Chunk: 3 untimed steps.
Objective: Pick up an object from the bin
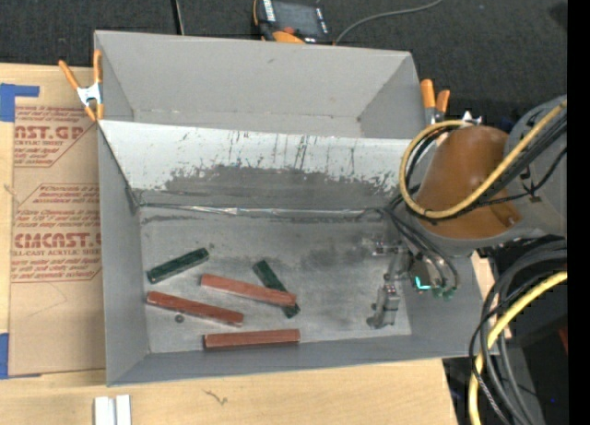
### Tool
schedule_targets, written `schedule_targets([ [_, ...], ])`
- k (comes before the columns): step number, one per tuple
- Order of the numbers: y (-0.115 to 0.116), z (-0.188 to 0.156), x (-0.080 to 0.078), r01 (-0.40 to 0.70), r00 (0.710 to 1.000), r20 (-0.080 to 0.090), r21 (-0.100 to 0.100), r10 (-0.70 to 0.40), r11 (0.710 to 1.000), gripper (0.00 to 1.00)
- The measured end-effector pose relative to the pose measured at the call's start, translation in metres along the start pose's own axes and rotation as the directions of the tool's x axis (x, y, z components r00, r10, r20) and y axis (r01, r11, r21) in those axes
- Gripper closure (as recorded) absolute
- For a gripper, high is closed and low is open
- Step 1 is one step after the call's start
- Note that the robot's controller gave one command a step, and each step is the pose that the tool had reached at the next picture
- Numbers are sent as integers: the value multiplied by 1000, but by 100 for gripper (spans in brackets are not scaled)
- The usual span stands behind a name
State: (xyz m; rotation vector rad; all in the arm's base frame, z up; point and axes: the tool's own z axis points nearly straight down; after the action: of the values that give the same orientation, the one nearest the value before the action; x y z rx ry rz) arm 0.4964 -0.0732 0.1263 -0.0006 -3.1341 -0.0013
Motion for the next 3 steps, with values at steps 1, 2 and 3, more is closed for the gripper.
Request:
schedule_targets([
  [1, 21, 59, -86, 85, 996, 11, 1, -85, 996, 0],
  [2, 46, 25, -71, -238, 971, 10, -2, 238, 971, 0],
  [3, 136, 27, -55, -143, 990, 7, -4, 143, 990, 0],
])
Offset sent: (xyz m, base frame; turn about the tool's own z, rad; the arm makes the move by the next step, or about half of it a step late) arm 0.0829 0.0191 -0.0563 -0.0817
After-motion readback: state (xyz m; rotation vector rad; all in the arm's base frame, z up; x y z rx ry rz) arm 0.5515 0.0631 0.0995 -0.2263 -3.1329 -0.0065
